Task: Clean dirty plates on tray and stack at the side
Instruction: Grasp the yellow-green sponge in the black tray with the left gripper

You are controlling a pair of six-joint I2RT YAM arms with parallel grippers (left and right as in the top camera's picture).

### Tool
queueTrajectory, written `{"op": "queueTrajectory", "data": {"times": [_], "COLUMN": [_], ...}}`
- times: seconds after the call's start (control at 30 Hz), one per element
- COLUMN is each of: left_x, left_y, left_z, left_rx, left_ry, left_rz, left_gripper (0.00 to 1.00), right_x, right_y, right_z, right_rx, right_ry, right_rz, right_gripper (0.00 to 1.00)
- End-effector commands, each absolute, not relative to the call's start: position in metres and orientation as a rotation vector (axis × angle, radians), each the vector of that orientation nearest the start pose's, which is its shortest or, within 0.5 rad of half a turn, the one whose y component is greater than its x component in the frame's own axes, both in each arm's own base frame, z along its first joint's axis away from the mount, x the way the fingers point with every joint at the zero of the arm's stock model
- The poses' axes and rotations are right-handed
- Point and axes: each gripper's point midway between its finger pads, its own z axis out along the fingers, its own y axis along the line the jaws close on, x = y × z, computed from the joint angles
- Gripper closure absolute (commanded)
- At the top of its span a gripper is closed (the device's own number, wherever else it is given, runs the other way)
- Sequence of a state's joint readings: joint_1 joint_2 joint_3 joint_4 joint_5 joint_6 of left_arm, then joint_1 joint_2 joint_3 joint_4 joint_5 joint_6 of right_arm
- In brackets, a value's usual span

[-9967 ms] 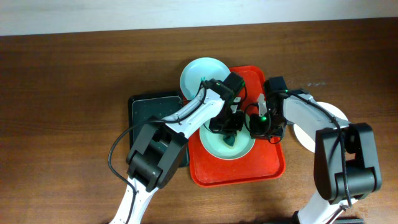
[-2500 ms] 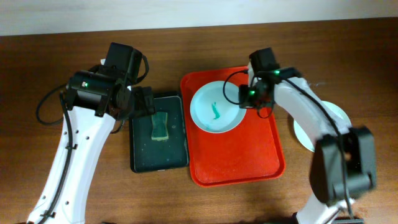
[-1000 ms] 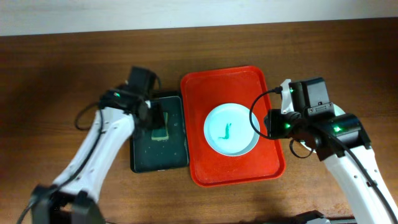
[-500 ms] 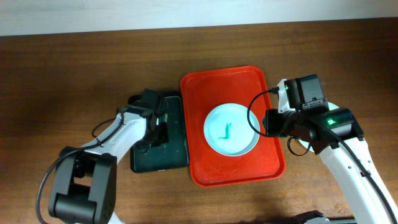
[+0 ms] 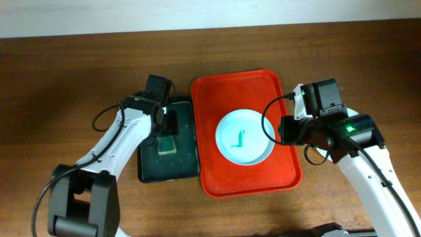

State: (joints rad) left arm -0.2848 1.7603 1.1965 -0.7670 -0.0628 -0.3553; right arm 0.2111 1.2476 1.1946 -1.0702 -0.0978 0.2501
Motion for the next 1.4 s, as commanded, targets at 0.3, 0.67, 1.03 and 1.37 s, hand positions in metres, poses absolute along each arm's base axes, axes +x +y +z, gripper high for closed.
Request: {"op": "queueTrajectory", "data": {"times": [0.3, 0.67, 1.03, 1.37], "left_x": [0.349, 0.330, 0.308, 0.355], "left_y": [-0.081, -0.084, -0.077, -0.095], "left_z": [0.006, 0.042, -0.006, 0.120], "left_rx": [-0.100, -0.096, -0.094, -0.075], "left_ry": [3.013, 3.127, 3.130, 2.963], "left_rz": [0.118, 0.099, 0.106, 0.019], "left_gripper": [1.00, 0.50, 1.00, 1.00], "right_x": [0.281, 0.279, 0.279, 0.286], "right_y": [0.076, 0.076, 0.071, 0.043], "right_z": [0.191, 0.190, 0.189, 0.174], "right_rx": [0.013, 0.014, 0.040, 0.295], "right_ry": [2.713, 2.722, 2.724, 2.774], "right_rz": [0.266, 0.264, 0.231, 0.234], "right_gripper": [0.61, 0.61, 0.60, 0.60]}}
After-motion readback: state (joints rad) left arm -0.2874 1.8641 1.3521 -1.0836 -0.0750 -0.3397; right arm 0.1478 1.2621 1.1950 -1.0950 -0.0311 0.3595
